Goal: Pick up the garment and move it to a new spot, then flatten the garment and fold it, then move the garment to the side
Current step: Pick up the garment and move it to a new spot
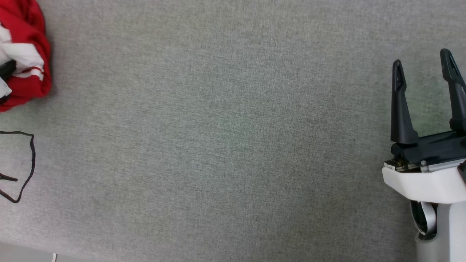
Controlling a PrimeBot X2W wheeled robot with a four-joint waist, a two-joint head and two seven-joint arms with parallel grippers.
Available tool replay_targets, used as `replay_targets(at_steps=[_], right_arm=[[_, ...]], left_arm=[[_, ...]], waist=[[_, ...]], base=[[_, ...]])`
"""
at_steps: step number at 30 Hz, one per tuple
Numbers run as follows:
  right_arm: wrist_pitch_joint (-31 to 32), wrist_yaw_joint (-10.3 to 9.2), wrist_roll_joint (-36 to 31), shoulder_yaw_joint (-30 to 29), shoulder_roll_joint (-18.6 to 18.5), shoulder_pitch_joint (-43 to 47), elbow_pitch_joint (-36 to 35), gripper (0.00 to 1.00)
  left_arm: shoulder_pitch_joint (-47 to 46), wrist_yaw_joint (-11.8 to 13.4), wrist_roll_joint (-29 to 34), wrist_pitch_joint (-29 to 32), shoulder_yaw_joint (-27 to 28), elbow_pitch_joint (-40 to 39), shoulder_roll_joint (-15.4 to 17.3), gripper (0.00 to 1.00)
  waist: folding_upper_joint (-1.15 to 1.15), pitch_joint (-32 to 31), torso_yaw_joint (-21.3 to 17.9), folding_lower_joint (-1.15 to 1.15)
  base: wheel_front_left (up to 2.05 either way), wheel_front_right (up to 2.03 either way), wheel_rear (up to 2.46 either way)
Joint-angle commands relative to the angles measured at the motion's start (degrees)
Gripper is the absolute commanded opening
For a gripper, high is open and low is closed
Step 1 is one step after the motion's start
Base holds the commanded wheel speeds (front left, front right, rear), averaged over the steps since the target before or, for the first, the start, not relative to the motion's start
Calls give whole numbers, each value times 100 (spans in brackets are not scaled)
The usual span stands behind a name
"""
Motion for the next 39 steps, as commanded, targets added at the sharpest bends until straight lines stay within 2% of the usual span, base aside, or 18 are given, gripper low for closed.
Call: replay_targets(at_steps=[1,13,19,23,29,39], right_arm=[[-14,-4,59,-15,14,33,18,100],[-14,-4,407,-98,55,362,248,100],[-14,-4,579,-133,56,446,295,100],[-14,-4,726,-187,57,486,318,100],[-14,-4,876,-219,57,506,347,100],[-14,-4,1183,-262,56,425,386,100]], left_arm=[[80,13,7,-94,-98,-91,70,0],[-266,13,-142,-479,-1470,-1584,639,0],[-474,13,-143,-521,-2097,-2259,715,0],[-625,13,-68,-505,-2606,-2788,553,0],[-825,13,108,-431,-3420,-3381,105,0],[-1332,13,140,-605,-5086,-3597,-839,0]], waist=[[0,-205,7,0],[0,-1220,55,0],[0,-1458,-59,0],[0,-1592,-225,0],[0,-1694,-627,0],[0,-1591,-1410,0]], base=[[0,0,0],[0,0,0],[0,0,0],[0,0,0],[0,0,0],[0,0,0]])
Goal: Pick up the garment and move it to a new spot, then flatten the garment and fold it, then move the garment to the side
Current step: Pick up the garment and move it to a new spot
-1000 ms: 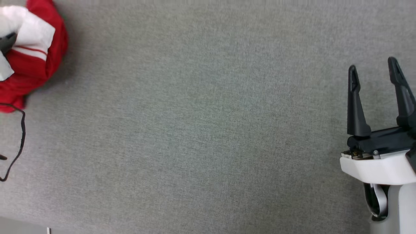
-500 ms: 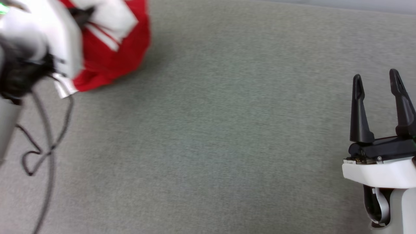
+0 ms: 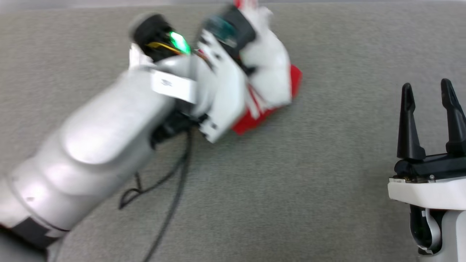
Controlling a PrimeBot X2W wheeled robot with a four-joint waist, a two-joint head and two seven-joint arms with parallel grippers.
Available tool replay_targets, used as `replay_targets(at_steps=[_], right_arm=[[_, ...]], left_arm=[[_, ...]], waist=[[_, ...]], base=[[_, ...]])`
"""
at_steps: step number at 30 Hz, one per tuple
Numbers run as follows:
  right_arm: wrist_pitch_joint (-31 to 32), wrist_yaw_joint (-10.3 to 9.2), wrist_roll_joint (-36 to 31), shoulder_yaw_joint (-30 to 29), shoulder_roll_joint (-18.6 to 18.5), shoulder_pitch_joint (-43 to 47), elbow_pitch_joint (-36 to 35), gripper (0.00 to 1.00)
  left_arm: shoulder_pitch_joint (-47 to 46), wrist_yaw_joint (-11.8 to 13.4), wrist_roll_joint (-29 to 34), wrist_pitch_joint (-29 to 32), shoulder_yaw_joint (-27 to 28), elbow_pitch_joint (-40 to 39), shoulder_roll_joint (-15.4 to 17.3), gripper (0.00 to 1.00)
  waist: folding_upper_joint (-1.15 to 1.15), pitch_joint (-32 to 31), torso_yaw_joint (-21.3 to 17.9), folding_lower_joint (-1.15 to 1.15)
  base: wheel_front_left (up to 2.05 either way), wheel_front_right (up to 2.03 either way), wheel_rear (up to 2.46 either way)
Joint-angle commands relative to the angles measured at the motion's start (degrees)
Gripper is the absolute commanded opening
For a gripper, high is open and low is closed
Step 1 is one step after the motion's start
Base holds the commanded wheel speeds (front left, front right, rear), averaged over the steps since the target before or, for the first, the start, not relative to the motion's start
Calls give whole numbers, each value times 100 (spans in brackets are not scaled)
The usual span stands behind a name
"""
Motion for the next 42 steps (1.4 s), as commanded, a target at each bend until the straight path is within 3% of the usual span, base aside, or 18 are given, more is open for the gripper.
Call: replay_targets(at_steps=[1,11,14,17,22,25,26,27,36,38,42], right_arm=[[-14,-4,26,-18,16,-17,7,100],[-14,-4,199,-63,17,-125,-20,100],[-14,-4,250,-61,17,-138,-15,100],[-14,-4,268,-37,17,-179,6,100],[-14,-4,282,-38,17,-213,28,100],[-14,-4,272,-44,17,-209,47,100],[-14,-4,253,-52,17,-187,60,100],[-14,-4,205,-63,17,-127,84,100],[-14,-4,12,-85,17,242,167,100],[-14,-4,-23,-84,17,323,188,100],[-14,-4,-81,-104,16,498,244,100]], left_arm=[[-93,14,-35,-54,-122,19,-96,0],[-242,14,-411,-618,-1591,637,-1015,0],[13,14,-421,-603,-1708,779,-1251,0],[476,13,-116,-223,-1729,734,-1474,0],[1066,7,200,180,-1723,669,-1634,0],[1143,5,336,80,-1726,730,-1644,0],[1145,5,389,-26,-1726,766,-1654,24],[1131,7,377,-376,-1721,838,-1698,100],[935,22,362,-2626,-1528,1411,-1936,100],[1025,114,376,-3049,-1374,1555,-1937,100],[1178,535,547,-3791,-1075,1763,-1740,100]], waist=[[0,61,-181,0],[0,301,-597,0],[0,387,-690,0],[0,467,-780,0],[0,530,-854,0],[0,499,-858,0],[0,465,-848,0],[0,375,-807,0],[0,-348,-444,0],[0,-512,-362,0],[0,-801,-192,0]], base=[[0,0,0],[0,0,0],[0,0,0],[0,0,0],[0,0,0],[0,0,0],[0,0,0],[0,0,0],[0,0,0],[0,0,0],[0,0,0]])
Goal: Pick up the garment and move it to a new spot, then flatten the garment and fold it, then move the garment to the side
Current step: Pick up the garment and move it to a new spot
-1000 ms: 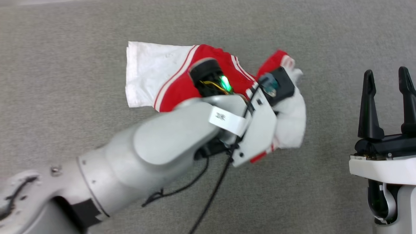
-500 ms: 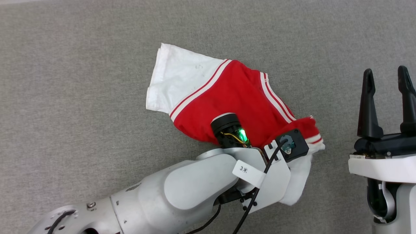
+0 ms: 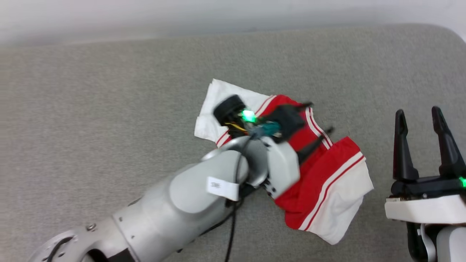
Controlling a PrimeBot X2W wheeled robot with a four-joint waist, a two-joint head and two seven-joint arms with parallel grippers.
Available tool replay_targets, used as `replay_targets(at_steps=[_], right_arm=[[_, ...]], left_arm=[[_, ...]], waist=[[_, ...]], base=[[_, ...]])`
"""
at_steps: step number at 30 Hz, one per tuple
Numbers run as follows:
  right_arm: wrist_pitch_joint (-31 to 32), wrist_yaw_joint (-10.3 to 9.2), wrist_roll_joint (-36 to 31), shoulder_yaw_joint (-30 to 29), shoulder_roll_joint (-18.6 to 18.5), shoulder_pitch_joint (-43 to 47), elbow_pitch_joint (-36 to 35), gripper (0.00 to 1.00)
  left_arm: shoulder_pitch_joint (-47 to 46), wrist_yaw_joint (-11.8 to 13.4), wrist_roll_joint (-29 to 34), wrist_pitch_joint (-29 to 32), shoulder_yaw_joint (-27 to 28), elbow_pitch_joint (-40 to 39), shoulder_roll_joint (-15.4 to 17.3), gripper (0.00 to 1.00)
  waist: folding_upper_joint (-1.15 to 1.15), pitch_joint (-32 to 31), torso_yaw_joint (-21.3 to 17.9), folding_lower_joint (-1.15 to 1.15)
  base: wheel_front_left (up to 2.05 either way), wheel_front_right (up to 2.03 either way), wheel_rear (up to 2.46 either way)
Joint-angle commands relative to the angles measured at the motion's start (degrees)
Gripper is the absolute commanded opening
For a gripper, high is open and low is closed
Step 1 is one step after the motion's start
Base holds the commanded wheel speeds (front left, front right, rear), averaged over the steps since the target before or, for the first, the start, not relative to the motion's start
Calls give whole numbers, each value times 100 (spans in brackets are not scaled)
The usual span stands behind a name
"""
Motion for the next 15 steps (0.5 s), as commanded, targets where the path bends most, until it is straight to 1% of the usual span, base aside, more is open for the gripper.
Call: replay_targets(at_steps=[1,5,9,11,15], right_arm=[[-14,-4,-27,-10,14,89,32,100],[-14,-4,-55,-21,14,252,76,100],[-14,-4,-74,-28,14,391,140,100],[-14,-4,-80,-25,14,443,187,100],[-14,-4,-76,-27,13,525,284,100]], left_arm=[[168,138,5,-189,110,49,99,100],[440,616,22,-726,452,120,399,100],[861,1090,-8,-997,925,13,706,100],[1135,1337,33,-1040,1231,-121,892,100],[1851,1823,375,-1054,2087,-762,1178,100]], waist=[[-1,-244,201,1],[-1,-426,343,1],[-1,-574,457,1],[-1,-638,506,1],[-1,-736,612,1]], base=[[0,0,0],[0,0,0],[0,0,0],[0,0,0],[0,0,0]])
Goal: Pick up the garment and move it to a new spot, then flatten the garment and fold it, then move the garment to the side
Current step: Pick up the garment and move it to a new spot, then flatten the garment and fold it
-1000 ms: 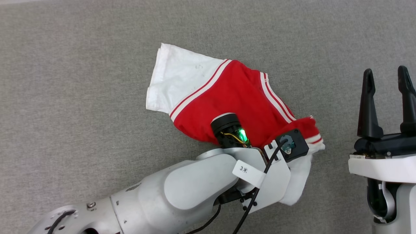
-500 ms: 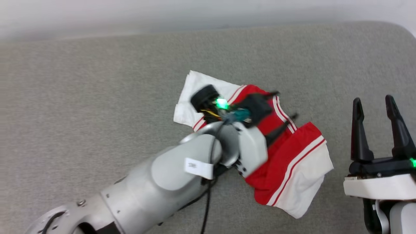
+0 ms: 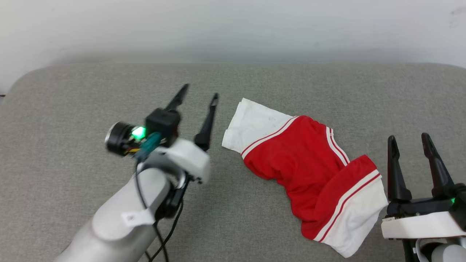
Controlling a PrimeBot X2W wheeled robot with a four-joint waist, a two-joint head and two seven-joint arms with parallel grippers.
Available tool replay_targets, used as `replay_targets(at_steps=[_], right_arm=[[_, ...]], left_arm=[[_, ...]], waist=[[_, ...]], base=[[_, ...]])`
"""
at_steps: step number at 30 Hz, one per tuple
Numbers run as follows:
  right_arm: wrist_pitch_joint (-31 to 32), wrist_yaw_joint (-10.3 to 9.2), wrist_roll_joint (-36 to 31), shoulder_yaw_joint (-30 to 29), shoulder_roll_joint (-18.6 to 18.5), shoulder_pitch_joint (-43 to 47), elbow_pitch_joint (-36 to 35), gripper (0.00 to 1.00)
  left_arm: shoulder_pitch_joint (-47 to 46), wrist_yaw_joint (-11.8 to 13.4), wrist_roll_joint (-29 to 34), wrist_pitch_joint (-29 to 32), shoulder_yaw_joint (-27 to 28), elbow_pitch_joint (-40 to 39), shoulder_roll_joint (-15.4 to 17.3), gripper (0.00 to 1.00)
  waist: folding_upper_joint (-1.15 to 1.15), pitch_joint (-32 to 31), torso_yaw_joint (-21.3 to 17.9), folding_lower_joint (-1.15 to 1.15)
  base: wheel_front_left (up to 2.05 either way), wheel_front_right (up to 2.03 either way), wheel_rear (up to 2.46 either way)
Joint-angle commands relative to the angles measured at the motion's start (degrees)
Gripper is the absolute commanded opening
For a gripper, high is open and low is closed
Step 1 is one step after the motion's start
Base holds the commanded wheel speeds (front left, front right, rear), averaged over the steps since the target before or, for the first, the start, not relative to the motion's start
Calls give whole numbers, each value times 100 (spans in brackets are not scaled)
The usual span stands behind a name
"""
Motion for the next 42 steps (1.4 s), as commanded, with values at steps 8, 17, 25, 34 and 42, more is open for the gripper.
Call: replay_targets(at_steps=[8,17,25,34,42], right_arm=[[-14,-4,-5,-13,13,224,205,100],[-14,-4,-17,-24,13,391,410,100],[-14,-4,39,-8,13,540,589,100],[-14,-4,79,-15,13,707,744,100],[-14,-4,111,-31,13,795,831,100]], left_arm=[[1730,552,974,-29,1525,-964,254,100],[3017,419,1771,-29,2629,-1550,37,100],[3808,36,2442,-30,3153,-1669,-380,100],[4140,-379,2892,-30,3422,-1527,-727,100],[4264,-604,3119,-30,3673,-1450,-924,100]], waist=[[0,-243,205,0],[0,-438,290,0],[0,-602,320,0],[0,-670,318,0],[0,-704,325,0]], base=[[0,0,0],[0,0,0],[0,0,0],[0,0,0],[0,0,0]])
